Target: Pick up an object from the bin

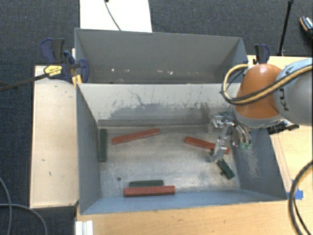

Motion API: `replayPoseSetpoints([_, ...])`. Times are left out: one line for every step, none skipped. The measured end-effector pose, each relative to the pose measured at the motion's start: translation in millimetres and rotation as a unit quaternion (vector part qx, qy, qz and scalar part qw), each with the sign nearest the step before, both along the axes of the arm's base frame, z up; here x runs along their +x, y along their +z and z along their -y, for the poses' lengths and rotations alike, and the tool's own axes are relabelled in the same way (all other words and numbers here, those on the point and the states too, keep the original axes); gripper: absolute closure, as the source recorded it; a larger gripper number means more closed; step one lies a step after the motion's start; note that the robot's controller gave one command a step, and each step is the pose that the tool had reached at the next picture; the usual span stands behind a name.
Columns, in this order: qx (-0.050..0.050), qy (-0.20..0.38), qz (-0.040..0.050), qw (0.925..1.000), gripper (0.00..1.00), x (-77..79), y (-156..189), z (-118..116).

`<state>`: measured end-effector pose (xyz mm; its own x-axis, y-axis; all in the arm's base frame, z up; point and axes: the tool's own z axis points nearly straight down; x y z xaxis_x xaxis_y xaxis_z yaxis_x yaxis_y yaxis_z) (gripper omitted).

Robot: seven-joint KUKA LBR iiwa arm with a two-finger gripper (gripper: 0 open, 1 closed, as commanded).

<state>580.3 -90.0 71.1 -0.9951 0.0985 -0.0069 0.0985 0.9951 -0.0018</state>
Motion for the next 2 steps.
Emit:
replayPoseSetpoints([0.001,0.003,-0.0009,1.0,1.0,-0.4,0,-4])
replayPoseSetpoints([0.0,0.012,0.0019,0.9999,1.0,-22.4,143,5])
